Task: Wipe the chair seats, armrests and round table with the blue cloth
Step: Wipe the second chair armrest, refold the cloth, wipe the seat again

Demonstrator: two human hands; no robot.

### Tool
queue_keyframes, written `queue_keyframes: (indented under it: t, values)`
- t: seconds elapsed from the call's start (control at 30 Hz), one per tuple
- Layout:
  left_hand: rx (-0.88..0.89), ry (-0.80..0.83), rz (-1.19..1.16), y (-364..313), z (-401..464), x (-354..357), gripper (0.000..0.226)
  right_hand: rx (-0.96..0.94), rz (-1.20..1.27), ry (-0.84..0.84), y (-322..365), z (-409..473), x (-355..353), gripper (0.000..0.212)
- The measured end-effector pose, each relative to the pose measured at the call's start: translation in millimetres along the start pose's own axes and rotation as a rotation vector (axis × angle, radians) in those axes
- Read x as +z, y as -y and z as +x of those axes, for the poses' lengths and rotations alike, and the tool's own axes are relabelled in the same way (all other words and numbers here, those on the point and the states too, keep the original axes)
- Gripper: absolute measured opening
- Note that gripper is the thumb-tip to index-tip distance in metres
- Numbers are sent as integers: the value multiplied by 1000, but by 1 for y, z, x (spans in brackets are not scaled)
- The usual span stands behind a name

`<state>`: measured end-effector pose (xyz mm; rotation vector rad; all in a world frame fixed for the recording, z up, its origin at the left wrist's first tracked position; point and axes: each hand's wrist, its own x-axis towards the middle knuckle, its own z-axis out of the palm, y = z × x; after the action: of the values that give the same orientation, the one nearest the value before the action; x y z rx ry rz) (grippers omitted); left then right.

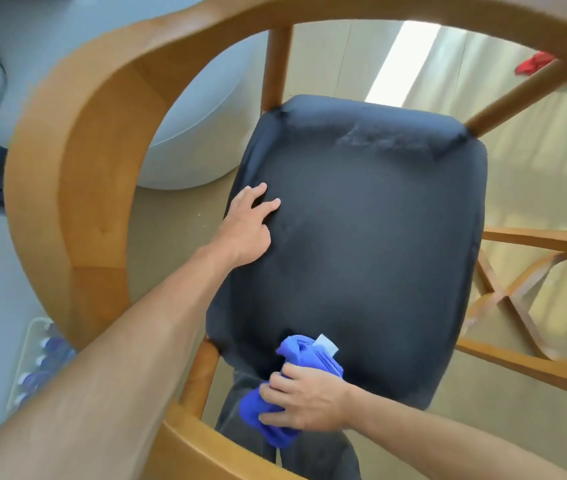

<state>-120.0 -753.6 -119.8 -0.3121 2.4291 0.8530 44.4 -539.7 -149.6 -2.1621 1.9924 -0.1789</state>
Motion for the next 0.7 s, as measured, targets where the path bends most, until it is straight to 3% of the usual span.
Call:
queue_keyframes:
  t: [0.1, 0.23, 0.33, 0.4, 0.47, 0.53, 0.6, 0.63, 0.7]
  values:
    - [-4, -40, -26, -2, 1, -1, 57, 192, 66, -129, -38, 14, -8, 42]
    - [-3, -106, -143, -6, 4, -8, 45, 775, -33, -381, -145, 33, -43, 54]
    - [-58, -323, -274, -15, 6, -16, 45, 1342, 0, -428, -185, 55, -64, 52]
    - [-141, -506, -294, -24, 2, -17, 44, 1537, 92, -376, -169, 81, -68, 55]
    - [-242, -585, -263, -30, -6, -10, 41, 1611, 294, -335, -144, 96, -70, 69]
    - [-304, -556, -219, -35, -19, 2, 42, 1559, 715, -312, -133, 88, -72, 81]
    - [-313, -505, -190, -42, -30, 13, 48, 1433, 1018, -466, -138, 57, -82, 70]
    - [-291, -484, -142, -47, -34, 20, 53, 1394, 999, -536, -141, 38, -85, 60]
    - [-250, -424, -14, -60, -35, 37, 67, 1431, 685, -582, -151, -1, -85, 47]
